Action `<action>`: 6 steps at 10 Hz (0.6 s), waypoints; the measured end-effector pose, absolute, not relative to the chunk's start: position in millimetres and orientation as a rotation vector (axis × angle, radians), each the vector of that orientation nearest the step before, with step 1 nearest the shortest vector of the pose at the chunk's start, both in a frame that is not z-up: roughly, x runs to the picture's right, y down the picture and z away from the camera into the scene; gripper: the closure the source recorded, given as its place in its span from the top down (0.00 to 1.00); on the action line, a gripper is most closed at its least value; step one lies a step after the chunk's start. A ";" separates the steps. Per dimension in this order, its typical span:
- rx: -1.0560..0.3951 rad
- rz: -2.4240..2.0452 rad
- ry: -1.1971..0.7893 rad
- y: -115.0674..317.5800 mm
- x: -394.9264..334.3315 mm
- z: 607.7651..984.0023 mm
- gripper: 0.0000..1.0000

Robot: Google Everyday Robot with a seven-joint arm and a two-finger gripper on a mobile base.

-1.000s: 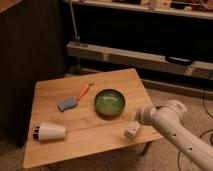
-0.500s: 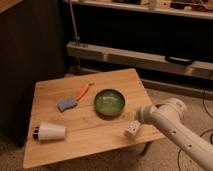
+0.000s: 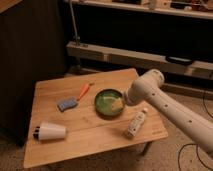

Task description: Place the ceramic cup in the ceramic bowl

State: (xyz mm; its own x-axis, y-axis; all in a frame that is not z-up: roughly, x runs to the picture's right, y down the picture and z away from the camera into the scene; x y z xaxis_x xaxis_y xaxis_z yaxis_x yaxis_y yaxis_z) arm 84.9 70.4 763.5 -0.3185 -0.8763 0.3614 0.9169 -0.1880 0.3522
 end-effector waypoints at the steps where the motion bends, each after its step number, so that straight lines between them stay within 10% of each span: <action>1: -0.092 -1.799 -0.606 69.9 84.1 763.5 0.80; 6: 0.051 -1.937 -0.621 74.0 53.6 758.0 0.80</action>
